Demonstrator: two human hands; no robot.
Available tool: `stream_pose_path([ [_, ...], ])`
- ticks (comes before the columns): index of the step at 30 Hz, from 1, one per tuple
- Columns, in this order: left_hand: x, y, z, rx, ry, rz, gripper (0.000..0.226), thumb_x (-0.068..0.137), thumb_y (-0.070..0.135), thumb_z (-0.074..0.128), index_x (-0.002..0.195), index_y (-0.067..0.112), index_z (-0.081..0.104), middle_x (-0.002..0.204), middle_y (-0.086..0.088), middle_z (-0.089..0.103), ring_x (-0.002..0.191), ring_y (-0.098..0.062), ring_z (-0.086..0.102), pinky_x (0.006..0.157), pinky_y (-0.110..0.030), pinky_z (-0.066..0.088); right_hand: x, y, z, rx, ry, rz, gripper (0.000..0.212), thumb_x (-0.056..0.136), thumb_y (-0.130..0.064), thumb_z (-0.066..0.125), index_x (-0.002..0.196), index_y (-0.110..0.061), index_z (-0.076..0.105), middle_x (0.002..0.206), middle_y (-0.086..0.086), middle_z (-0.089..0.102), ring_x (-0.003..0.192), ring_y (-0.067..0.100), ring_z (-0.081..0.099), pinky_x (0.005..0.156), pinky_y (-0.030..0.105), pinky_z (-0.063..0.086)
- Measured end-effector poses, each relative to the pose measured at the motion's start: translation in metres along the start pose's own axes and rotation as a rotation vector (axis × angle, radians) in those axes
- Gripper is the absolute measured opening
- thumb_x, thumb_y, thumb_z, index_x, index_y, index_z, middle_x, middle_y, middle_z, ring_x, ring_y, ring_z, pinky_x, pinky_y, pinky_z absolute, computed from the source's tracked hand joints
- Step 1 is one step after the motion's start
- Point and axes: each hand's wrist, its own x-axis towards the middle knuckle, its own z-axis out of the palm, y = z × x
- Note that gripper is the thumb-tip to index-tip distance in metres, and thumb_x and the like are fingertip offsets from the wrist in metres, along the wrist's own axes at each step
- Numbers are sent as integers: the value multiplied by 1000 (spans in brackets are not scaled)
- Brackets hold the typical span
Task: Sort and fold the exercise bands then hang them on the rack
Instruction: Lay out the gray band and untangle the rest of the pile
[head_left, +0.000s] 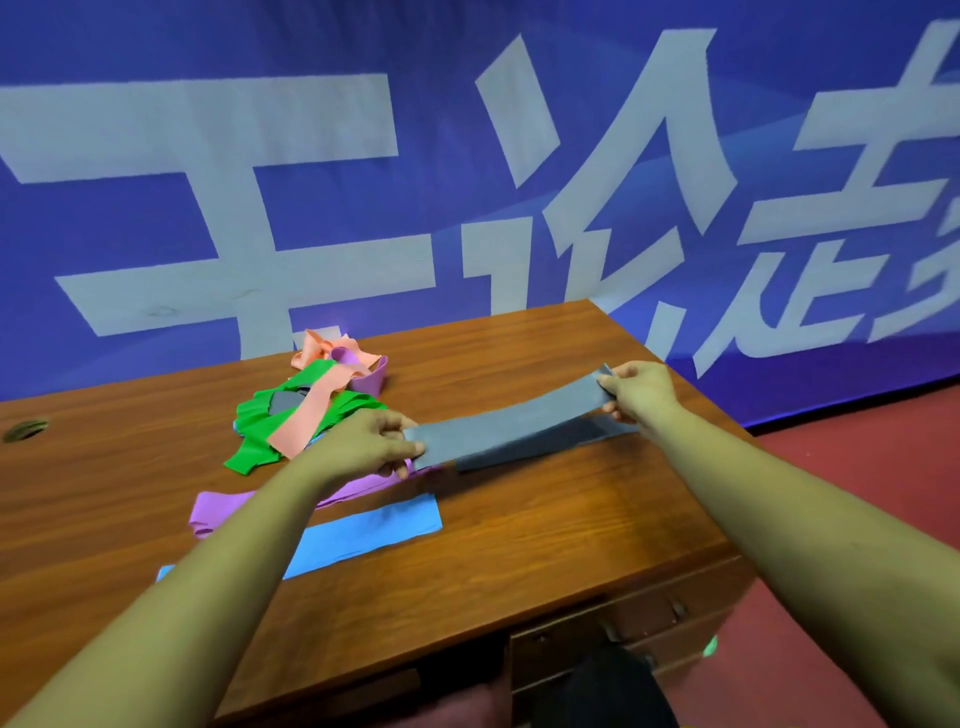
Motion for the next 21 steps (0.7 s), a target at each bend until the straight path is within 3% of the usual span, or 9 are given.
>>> stream_pose_path([
  [4,17,-3,22,8,214,2,14,88,3,64,100,6,58,78,-11,65,64,-17,59,58,-23,46,15,15,-8,-32,-4,6,16,93,-11,63,80,-11,55,65,11,60,46,15,58,47,27,47],
  [7,34,-7,40,75,284,13,19,85,5,66,96,13,54,73,-6,64,60,-17,62,63,-29,49,25,28,-10,-80,7,4,7,94,-10,60,88,-7,59,65,13,62,51,20,59,50,30,49],
  [12,54,-10,64,283,335,53,21,78,11,69,87,26,56,72,-3,69,70,-23,66,63,-30,46,41,43,-18,-309,96,-68,18,89,-20,66,74,-11,65,76,8,63,76,25,59,68,38,48],
  [17,68,-12,77,427,363,67,19,82,14,71,99,20,67,77,-5,70,75,-20,60,63,-25,35,52,54,-20,-395,98,-99,9,88,-19,68,85,-11,67,86,5,65,82,23,61,68,31,46],
  [21,75,-23,82,507,394,75,25,85,13,68,110,16,66,90,-8,71,91,-28,64,72,-29,43,56,67,-18,-476,109,-94,12,86,-22,71,86,-12,63,88,5,64,85,24,59,70,32,45],
])
